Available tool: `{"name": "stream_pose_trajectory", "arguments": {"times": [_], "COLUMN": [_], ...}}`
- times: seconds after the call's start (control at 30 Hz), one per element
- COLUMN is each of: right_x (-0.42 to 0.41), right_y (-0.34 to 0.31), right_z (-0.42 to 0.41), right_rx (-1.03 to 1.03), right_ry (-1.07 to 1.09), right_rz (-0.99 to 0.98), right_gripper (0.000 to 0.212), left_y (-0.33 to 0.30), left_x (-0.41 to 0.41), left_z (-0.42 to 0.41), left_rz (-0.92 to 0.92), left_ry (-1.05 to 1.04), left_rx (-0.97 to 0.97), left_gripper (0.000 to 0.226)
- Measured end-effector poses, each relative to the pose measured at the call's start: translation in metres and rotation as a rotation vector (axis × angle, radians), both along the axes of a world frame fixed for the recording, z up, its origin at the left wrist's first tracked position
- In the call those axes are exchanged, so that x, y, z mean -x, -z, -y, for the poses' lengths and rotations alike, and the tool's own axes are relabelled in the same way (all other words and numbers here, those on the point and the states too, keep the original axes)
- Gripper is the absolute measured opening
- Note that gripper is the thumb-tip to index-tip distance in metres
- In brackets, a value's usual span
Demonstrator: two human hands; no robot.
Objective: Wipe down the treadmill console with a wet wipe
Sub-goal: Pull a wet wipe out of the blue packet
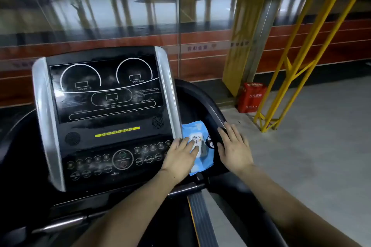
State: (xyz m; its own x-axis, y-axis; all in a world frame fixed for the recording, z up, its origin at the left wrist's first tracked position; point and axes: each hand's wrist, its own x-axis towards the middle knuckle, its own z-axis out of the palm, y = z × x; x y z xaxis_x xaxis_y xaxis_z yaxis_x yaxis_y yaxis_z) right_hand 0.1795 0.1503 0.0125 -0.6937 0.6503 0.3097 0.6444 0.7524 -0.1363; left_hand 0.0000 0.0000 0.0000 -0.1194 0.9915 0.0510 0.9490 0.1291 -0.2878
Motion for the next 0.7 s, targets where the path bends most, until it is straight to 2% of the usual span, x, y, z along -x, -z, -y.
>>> {"name": "stream_pose_trajectory", "arguments": {"times": [0.1,0.33,0.47,0.7], "right_x": [-0.002,-0.004,-0.004,-0.002], "right_y": [0.009,0.031,0.039,0.037], "right_z": [-0.025,-0.05,-0.052,-0.048], "right_rx": [0.046,0.101,0.073,0.081], "right_ry": [-0.054,-0.104,-0.115,-0.091], "right_rz": [0.028,-0.035,-0.054,-0.065], "right_gripper": [0.062,0.069,0.071,0.071], "left_y": [0.003,0.01,0.015,0.011], "left_x": [-0.005,-0.006,-0.003,0.001], "left_z": [-0.023,-0.047,-0.059,-0.058], "left_rz": [-0.084,-0.175,-0.2,-0.166], "left_ry": [-0.015,-0.001,-0.004,0.038], "left_rx": [0.094,0.187,0.145,0.105], "left_gripper": [0.074,0.069,0.076,0.073]}}
